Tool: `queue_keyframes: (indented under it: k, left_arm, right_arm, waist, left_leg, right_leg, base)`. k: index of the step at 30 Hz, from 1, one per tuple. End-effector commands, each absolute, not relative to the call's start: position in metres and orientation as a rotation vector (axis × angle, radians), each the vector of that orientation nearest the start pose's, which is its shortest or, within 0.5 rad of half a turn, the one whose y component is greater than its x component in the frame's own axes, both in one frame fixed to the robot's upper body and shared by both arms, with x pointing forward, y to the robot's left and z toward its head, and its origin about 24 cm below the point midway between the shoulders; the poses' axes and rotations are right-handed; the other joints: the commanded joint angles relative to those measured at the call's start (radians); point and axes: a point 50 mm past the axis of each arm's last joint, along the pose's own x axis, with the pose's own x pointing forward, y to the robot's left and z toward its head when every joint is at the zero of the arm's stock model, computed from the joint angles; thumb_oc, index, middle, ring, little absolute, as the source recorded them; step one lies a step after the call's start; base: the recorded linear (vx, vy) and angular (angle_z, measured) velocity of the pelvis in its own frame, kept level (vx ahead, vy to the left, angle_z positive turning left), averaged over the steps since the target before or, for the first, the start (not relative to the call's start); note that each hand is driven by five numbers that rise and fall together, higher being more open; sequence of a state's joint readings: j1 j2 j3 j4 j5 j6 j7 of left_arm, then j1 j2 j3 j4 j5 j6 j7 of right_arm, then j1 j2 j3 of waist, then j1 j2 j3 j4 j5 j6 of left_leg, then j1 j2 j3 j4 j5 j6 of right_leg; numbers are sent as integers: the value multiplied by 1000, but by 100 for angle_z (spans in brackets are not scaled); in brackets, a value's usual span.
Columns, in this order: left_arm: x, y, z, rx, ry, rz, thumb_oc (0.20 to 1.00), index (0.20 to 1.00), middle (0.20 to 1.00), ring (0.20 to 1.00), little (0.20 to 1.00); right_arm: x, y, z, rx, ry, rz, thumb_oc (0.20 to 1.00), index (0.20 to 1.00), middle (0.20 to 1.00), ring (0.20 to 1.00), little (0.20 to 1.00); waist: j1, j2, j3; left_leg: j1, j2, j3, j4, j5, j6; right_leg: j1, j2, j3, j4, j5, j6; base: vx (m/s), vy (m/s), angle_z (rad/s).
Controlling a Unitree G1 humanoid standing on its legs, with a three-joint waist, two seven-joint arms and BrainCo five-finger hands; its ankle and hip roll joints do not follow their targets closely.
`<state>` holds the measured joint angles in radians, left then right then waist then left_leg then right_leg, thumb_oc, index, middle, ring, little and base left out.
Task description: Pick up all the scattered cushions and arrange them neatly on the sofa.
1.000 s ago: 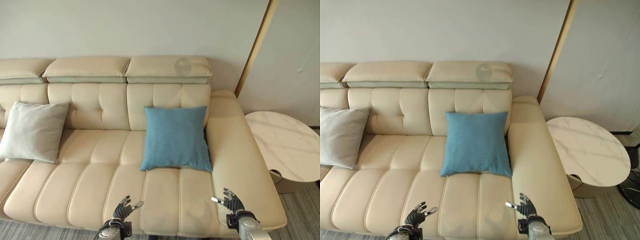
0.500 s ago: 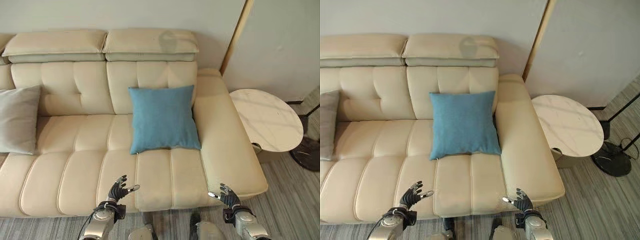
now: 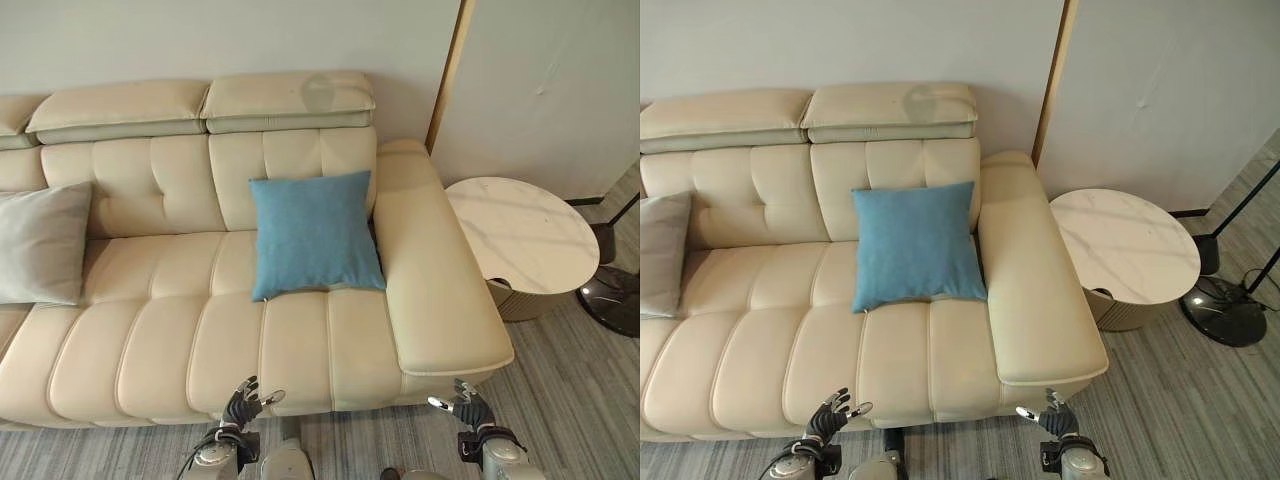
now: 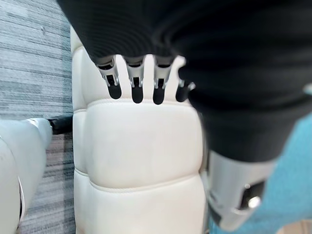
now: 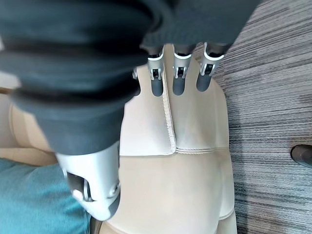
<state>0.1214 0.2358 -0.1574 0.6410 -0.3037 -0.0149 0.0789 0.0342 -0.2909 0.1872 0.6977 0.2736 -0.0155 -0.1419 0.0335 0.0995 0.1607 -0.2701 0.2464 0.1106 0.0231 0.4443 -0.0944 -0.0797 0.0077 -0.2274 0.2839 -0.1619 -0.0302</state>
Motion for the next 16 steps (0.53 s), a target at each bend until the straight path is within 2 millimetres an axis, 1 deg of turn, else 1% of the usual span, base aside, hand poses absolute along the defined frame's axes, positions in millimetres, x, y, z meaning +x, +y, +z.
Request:
queue_keyframes:
  k: [1,2,3,4,5,6,7,8,9,10,11,12,16]
  left_arm:
    - [181,217,-90,19,624,141,1000,1000,1000,1000,1000]
    - [182,216,-89,18,621,135,1000,1000,1000,1000,1000]
    - [181,216,-90,16,626,133,1000,1000,1000,1000,1000]
    - [181,214,-91,7,629,129,1000,1000,1000,1000,1000]
    - [179,211,-93,-2,642,119,1000,1000,1000,1000,1000]
    - [179,211,-93,-2,642,119,1000,1000,1000,1000,1000]
    - [178,205,-96,8,660,100,1000,1000,1000,1000,1000]
    - [178,205,-96,8,659,100,1000,1000,1000,1000,1000]
    - [177,204,-98,21,668,92,1000,1000,1000,1000,1000]
    - [178,202,-99,28,672,85,1000,1000,1000,1000,1000]
    - [178,202,-99,31,670,86,1000,1000,1000,1000,1000]
    - [177,203,-99,40,672,80,1000,1000,1000,1000,1000]
    - [175,203,-100,62,679,66,1000,1000,1000,1000,1000]
  right_arm:
    - [204,-211,-85,-148,599,-112,1000,1000,1000,1000,1000]
    - [206,-210,-84,-154,597,-103,1000,1000,1000,1000,1000]
    - [206,-210,-84,-156,597,-97,1000,1000,1000,1000,1000]
    - [208,-209,-82,-156,587,-87,1000,1000,1000,1000,1000]
    - [210,-208,-81,-151,577,-81,1000,1000,1000,1000,1000]
    - [210,-208,-81,-151,577,-81,1000,1000,1000,1000,1000]
    - [207,-210,-83,-142,593,-102,1000,1000,1000,1000,1000]
    - [207,-211,-83,-141,593,-102,1000,1000,1000,1000,1000]
    - [206,-211,-84,-136,598,-112,1000,1000,1000,1000,1000]
    - [207,-213,-85,-132,598,-128,1000,1000,1000,1000,1000]
    - [207,-213,-85,-126,603,-135,1000,1000,1000,1000,1000]
    - [207,-212,-85,-119,602,-136,1000,1000,1000,1000,1000]
    - [204,-211,-89,-131,623,-126,1000,1000,1000,1000,1000]
  waist:
    - [-27,-83,52]
    - [-30,-97,52]
    - [-33,-102,50]
    - [-36,-111,45]
    - [-50,-111,28]
    - [-49,-110,30]
    - [-70,-86,-5]
    - [-71,-87,-7]
    - [-78,-81,-26]
    - [-83,-77,-41]
    - [-86,-76,-50]
    - [-89,-74,-60]
    - [-83,-78,-67]
  left_leg:
    - [-23,-122,35,112,-303,9]
    - [-11,-123,22,173,-358,22]
    - [0,-125,13,203,-389,26]
    - [32,-132,0,234,-442,32]
    - [115,-125,3,218,-495,34]
    - [117,-125,3,217,-495,34]
    - [200,-101,35,100,-471,26]
    - [199,-102,36,95,-467,26]
    - [217,-104,42,33,-453,20]
    - [229,-106,47,-4,-444,9]
    - [241,-111,43,-29,-439,8]
    - [252,-116,42,-40,-441,9]
    - [278,-126,46,-47,-449,14]
  right_leg:
    - [119,-53,1,-267,34,81]
    - [108,-71,4,-269,50,80]
    - [104,-79,1,-269,56,79]
    - [97,-90,4,-274,63,80]
    - [86,-92,-6,-283,65,85]
    - [88,-91,-5,-283,65,85]
    - [81,-78,-19,-289,67,94]
    - [78,-79,-19,-290,69,94]
    - [75,-78,-24,-290,74,100]
    - [73,-84,-35,-293,81,106]
    - [75,-86,-38,-297,85,109]
    - [80,-89,-38,-298,86,113]
    - [99,-100,-31,-305,93,121]
  base:
    - [-221,10,13]
    - [-175,21,23]
    - [-178,26,15]
    - [-124,72,28]
    - [-82,62,19]
    - [-11,154,22]
    - [20,107,23]
    - [49,146,42]
    - [18,95,48]
    - [33,131,45]
    - [29,143,29]
    - [50,126,16]
    - [19,95,1]
